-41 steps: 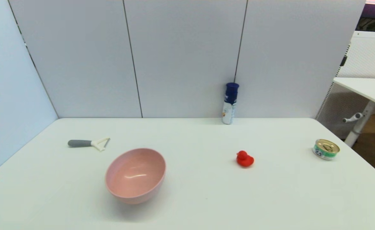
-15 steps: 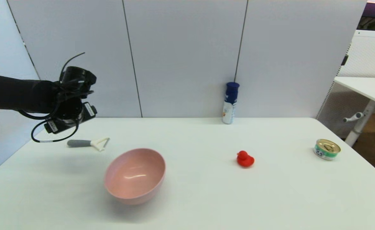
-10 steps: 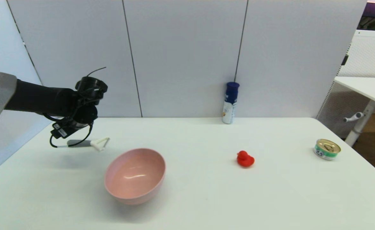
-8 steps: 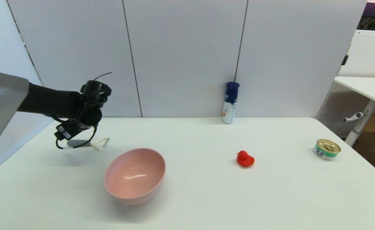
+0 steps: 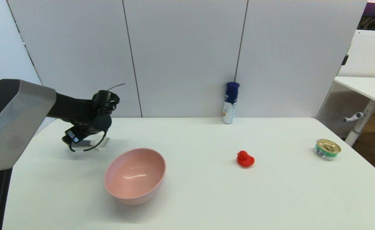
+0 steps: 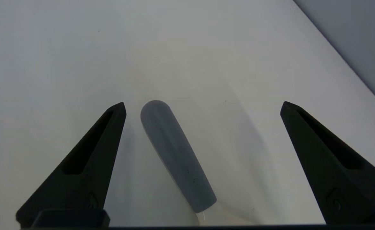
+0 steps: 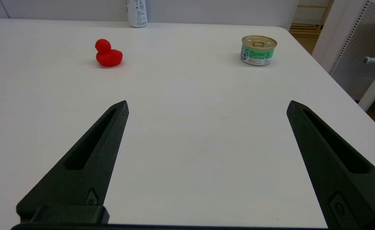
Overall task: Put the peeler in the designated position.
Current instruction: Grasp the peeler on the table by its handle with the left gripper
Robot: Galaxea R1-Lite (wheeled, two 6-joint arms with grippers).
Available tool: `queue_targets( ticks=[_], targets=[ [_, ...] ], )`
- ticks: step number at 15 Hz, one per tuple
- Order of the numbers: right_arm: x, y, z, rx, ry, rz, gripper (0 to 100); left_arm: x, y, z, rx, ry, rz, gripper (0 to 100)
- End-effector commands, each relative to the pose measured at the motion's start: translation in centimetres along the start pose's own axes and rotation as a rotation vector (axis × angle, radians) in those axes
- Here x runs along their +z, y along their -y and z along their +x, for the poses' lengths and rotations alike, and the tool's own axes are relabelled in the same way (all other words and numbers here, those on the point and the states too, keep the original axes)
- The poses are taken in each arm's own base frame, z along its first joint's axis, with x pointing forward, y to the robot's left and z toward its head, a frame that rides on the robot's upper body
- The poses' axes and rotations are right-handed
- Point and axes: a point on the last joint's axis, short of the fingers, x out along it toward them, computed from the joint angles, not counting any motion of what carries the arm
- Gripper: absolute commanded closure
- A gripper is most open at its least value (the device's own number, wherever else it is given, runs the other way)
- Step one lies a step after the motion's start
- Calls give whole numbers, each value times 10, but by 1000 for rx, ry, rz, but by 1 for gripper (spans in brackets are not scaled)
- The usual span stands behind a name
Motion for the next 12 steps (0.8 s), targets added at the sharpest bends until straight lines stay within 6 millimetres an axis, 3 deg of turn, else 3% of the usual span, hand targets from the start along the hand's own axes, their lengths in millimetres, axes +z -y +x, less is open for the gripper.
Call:
queue_targets(
  ticks=[1, 12],
  targets=[
    [0, 0, 0, 2, 0, 0, 0, -8, 5, 8, 12, -2, 7, 0],
    [0, 0, 0, 2, 0, 0, 0, -26, -11, -2, 136, -67, -24, 0]
  ],
)
